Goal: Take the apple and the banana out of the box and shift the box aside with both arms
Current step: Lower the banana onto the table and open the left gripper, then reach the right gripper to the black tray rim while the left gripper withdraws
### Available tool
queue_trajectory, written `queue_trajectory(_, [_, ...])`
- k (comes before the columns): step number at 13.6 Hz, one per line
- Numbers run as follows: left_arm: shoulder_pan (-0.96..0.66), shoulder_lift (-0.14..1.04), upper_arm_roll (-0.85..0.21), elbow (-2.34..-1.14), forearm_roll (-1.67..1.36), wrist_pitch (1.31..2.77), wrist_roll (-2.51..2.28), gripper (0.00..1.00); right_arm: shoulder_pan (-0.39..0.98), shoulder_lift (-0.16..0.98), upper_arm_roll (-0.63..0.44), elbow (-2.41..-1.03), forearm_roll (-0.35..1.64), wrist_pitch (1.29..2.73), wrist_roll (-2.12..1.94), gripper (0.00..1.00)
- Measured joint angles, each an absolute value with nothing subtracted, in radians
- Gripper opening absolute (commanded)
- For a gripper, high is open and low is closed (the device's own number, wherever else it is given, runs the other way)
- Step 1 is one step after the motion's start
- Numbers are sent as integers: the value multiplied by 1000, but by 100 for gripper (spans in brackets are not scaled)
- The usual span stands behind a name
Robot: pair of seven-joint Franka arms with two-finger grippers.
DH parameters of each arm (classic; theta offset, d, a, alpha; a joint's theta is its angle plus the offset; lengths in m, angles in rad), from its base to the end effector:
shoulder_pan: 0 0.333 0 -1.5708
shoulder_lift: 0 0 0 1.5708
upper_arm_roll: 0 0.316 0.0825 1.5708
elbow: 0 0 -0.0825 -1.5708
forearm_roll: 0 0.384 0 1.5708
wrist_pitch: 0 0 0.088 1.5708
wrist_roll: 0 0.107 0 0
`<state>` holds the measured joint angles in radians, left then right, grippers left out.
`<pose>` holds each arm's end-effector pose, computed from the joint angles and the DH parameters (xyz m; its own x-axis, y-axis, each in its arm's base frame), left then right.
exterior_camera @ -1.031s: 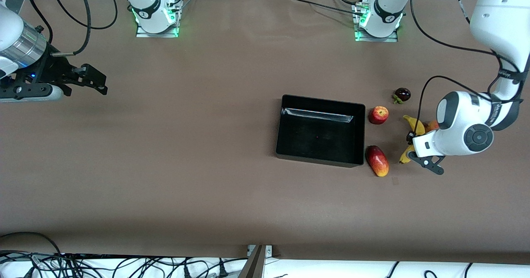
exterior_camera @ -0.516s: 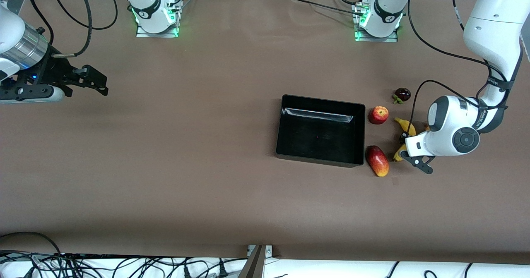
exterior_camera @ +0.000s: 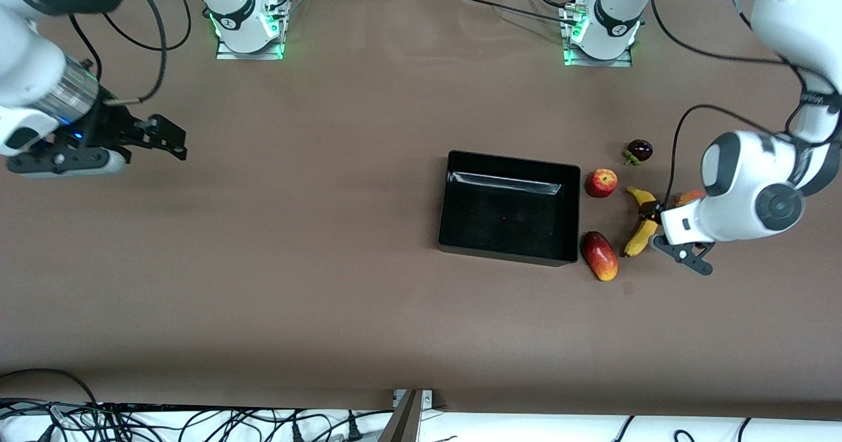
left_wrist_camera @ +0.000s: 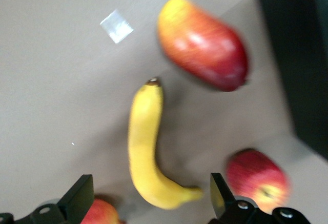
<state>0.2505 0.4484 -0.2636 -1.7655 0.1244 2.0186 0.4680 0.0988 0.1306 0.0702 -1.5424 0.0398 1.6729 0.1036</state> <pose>0.6343 0.0116 0.3040 0.8492 -0.5059 -0.1516 -0.4977 -0.8626 0.0906 0.5925 0.1025 0.5717 0.9981 0.0608 -0.0049 0.0605 -0.9970 -0.0485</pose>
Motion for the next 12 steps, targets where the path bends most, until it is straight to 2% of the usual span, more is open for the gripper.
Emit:
queue_trajectory(3, [215,328,-264,-1763,93,1926,443,100,121,154,76,-1542,78,1671,98,100])
queue_trajectory(7, [196,172,-253,-1762,-16,1839,309,100,241,168,86,-1543,79,1670,118,100])
queue_trajectory(10, [103,94,-166,-1749,-40,1764,170,100,331,216,89,-1545,92,1695,279,100])
queue_trajectory(12, [19,68,-99,-1695,-40,1664,84,100,426,291,91,-1549,93,1791,449,100])
